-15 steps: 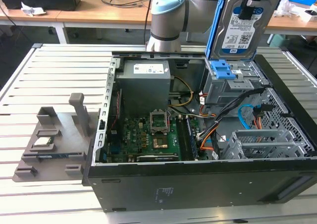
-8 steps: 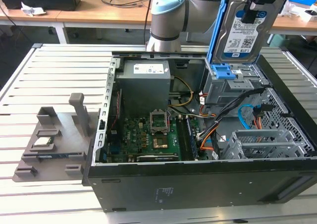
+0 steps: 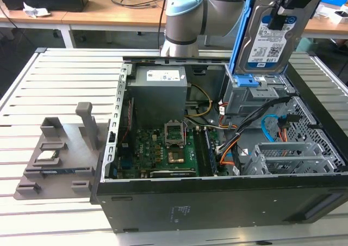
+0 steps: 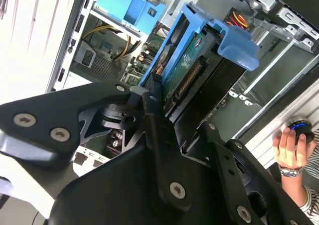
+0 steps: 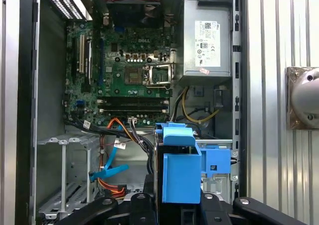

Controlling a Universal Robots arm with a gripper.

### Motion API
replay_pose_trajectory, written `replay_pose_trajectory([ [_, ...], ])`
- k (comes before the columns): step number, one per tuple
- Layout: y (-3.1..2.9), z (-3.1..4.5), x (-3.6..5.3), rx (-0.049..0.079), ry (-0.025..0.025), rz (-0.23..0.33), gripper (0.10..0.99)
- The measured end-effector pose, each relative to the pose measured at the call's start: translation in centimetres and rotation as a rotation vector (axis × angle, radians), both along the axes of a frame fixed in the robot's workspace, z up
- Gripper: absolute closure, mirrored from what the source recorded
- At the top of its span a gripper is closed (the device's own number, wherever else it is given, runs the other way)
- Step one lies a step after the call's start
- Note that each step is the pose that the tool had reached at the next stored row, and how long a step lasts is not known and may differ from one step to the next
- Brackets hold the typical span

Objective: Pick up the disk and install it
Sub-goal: 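Pick up the disk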

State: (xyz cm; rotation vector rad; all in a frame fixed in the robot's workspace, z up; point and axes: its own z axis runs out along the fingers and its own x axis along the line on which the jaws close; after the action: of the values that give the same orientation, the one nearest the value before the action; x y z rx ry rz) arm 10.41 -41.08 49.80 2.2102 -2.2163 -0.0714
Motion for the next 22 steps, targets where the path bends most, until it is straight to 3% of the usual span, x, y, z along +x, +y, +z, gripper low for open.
replay_pose_trajectory([
  [18, -2.57, -0.09, 0.0, 0.0, -0.0001, 0.0, 0.729],
  [20, -5.07, -0.15, 0.0, 0.0, 0.0, 0.0, 0.729],
  [21, -6.0, -0.16, 0.0, 0.0, -0.0001, 0.0, 0.729],
  [22, -6.18, -0.17, 0.0, 0.0, -0.0001, 0.0, 0.729],
])
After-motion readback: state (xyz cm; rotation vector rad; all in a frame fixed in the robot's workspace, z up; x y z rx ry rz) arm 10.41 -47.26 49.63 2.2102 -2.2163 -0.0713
